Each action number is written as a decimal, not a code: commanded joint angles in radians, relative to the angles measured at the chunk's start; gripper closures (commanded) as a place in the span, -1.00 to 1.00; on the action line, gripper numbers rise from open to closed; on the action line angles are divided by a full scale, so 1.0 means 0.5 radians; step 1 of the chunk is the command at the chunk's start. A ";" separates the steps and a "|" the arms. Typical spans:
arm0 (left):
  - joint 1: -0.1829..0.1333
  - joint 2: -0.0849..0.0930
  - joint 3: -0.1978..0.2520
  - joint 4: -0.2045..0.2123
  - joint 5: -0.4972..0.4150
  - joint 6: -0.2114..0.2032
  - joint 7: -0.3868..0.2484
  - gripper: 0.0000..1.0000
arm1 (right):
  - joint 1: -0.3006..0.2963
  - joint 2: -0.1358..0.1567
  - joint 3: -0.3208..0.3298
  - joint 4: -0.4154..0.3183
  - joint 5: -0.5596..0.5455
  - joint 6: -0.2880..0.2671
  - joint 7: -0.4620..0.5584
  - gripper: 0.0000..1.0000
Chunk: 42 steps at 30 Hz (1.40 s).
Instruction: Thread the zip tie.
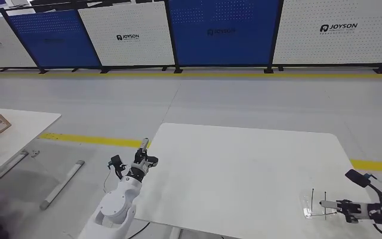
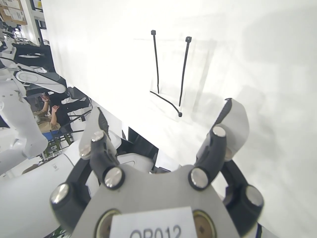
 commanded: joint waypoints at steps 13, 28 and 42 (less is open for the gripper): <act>0.000 0.000 0.000 0.000 0.000 0.000 0.000 -1.00 | -0.028 0.005 0.024 0.032 0.048 0.035 -0.046 -1.00; 0.000 0.000 0.000 0.000 0.000 0.000 0.000 -1.00 | -0.056 0.032 0.056 -0.003 -0.037 0.180 -0.053 0.38; 0.000 0.000 0.000 0.000 0.000 0.000 0.000 -1.00 | -0.016 0.036 -0.004 0.018 -0.087 0.234 -0.070 0.70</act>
